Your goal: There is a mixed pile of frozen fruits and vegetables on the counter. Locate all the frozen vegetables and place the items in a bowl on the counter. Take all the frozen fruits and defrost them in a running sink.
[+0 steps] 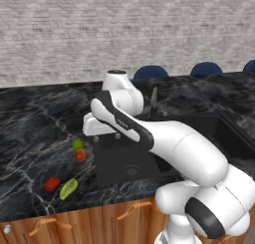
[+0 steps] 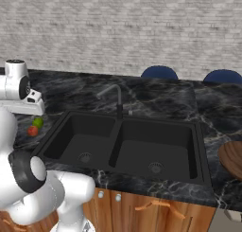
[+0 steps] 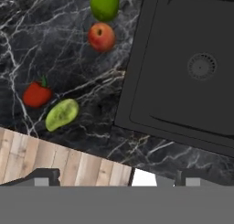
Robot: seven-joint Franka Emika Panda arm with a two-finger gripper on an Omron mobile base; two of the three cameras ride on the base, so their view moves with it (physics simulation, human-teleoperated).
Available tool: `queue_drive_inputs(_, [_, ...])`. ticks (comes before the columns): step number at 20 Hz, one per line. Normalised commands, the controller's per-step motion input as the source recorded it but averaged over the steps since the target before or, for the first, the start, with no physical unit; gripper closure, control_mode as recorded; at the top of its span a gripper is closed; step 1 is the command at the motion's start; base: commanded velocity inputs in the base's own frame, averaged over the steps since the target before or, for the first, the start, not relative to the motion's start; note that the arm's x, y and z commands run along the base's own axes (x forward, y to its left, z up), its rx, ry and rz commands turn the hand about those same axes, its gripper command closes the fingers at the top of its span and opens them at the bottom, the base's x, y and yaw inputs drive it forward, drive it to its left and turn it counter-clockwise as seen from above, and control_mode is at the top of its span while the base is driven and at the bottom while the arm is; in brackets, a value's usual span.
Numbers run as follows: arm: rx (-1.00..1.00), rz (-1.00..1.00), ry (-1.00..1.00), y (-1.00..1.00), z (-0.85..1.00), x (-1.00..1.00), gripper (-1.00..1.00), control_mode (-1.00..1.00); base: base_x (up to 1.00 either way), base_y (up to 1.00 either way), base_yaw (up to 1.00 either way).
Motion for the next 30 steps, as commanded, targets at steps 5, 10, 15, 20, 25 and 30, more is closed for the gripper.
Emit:
queue_drive_inputs(5, [-0.01, 0.03, 0.09, 0.54, -0.26, 0.08, -1.00, -1.00, 0.00, 0.00, 0.00])
queue_drive_inputs(10, [-0.03, 0.04, 0.07, 0.57, -0.28, 0.02, -1.00, -1.00, 0.00, 0.00, 0.00])
queue_drive_inputs(15, [-0.06, 0.04, 0.06, 0.55, -0.25, 0.05, -1.00, -1.00, 0.00, 0.00, 0.00])
queue_drive_inputs(20, [-0.05, 0.04, 0.04, 0.53, -0.32, 0.09, -1.00, -1.00, 0.00, 0.00, 0.00])
queue_drive_inputs(25, [-0.01, 0.05, 0.02, 0.45, -0.39, 0.11, -1.00, -1.00, 0.00, 0.00, 0.00])
queue_drive_inputs(30, [0.00, 0.07, -0.02, 0.38, -0.29, 0.21, -1.00, -1.00, 0.00, 0.00, 0.00])
